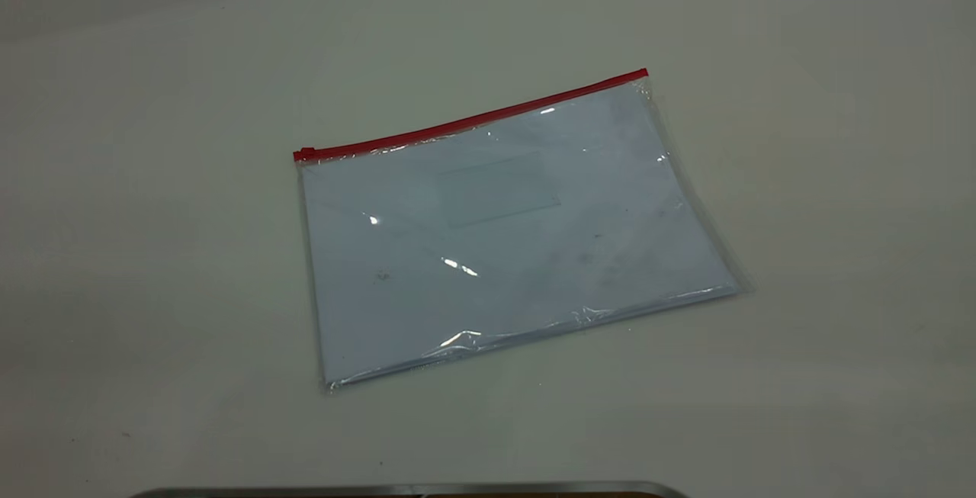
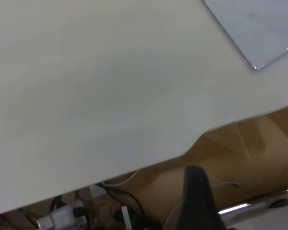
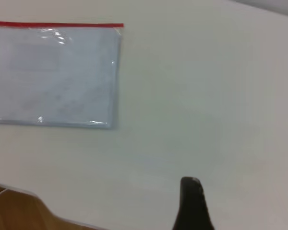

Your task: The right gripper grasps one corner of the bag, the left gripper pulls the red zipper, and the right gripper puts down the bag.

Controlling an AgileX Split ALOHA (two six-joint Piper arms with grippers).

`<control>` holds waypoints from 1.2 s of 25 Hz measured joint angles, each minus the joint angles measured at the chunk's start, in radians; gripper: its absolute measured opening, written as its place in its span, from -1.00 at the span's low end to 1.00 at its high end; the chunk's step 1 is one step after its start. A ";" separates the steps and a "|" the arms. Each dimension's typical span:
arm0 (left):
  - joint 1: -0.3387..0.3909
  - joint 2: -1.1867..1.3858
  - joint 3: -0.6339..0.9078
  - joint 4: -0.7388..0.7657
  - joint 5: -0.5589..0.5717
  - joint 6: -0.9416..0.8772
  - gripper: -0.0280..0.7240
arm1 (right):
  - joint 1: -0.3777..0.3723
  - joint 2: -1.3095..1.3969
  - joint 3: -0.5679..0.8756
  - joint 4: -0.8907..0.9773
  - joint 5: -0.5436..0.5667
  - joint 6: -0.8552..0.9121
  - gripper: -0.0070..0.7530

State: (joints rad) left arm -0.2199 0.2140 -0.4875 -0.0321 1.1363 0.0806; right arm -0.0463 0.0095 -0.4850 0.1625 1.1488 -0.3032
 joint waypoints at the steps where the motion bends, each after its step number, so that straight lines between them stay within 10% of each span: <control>1: 0.000 0.000 0.001 0.000 -0.001 0.000 0.63 | 0.000 -0.001 0.001 -0.009 -0.002 0.013 0.53; 30: 0.019 -0.013 0.001 0.019 -0.007 -0.050 0.63 | 0.000 -0.001 0.002 -0.028 -0.007 0.045 0.53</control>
State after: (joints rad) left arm -0.2012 0.2007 -0.4863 -0.0130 1.1296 0.0304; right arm -0.0463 0.0085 -0.4835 0.1341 1.1416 -0.2580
